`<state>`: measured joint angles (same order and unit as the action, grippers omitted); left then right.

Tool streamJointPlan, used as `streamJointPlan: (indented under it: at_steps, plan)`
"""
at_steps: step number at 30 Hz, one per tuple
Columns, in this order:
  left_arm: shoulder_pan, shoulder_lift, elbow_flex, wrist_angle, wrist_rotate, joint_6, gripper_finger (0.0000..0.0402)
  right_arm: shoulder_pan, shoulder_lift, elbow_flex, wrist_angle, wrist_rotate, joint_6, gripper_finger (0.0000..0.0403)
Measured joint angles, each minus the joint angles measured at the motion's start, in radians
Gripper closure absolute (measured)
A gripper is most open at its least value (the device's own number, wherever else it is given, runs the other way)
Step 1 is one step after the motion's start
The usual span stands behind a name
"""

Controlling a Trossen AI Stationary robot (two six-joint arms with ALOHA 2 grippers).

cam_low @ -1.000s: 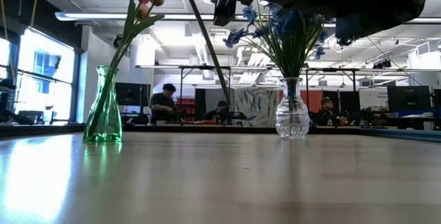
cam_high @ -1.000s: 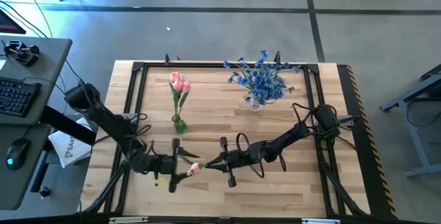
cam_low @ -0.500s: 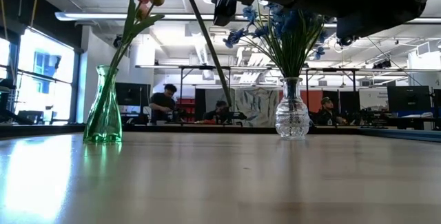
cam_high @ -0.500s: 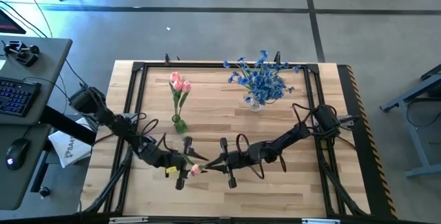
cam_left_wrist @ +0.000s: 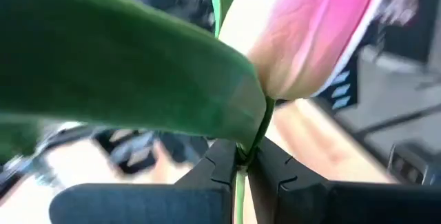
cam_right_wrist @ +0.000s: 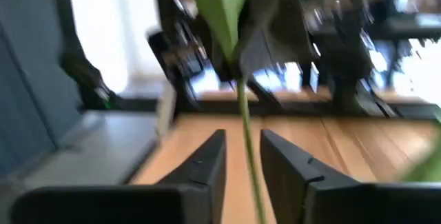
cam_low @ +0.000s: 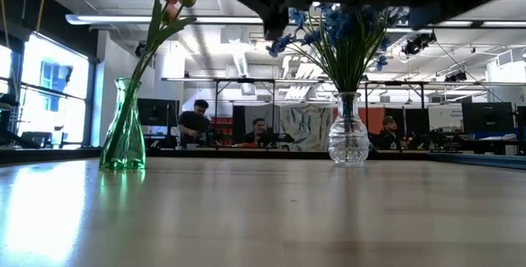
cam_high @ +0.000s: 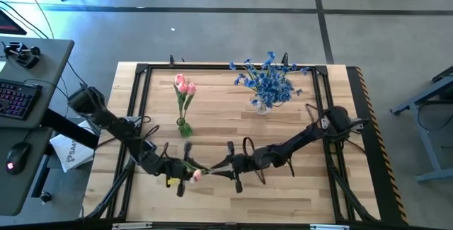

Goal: Sort flowers into vase by color
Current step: Put the pink flower into the green vase

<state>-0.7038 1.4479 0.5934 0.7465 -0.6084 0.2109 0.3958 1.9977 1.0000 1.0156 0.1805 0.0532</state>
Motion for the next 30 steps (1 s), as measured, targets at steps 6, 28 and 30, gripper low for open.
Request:
streamJointPlan:
  at_steps: [6,28,30]
  plan:
    - [-0.119,-0.187,0.109,-0.515,-0.359,-0.098,0.0398,0.0,-0.107,0.001,-0.415,0.163,0.131,0.0278]
    - [-0.156,-0.649,0.269,-1.485,-0.725,-0.748,0.0398,0.016,-0.095,0.001,-0.491,0.281,0.192,0.0273]
    - [-0.138,-0.657,0.269,-1.555,-0.698,-0.815,0.0398,0.016,-0.095,0.001,-0.487,0.281,0.191,0.0273]
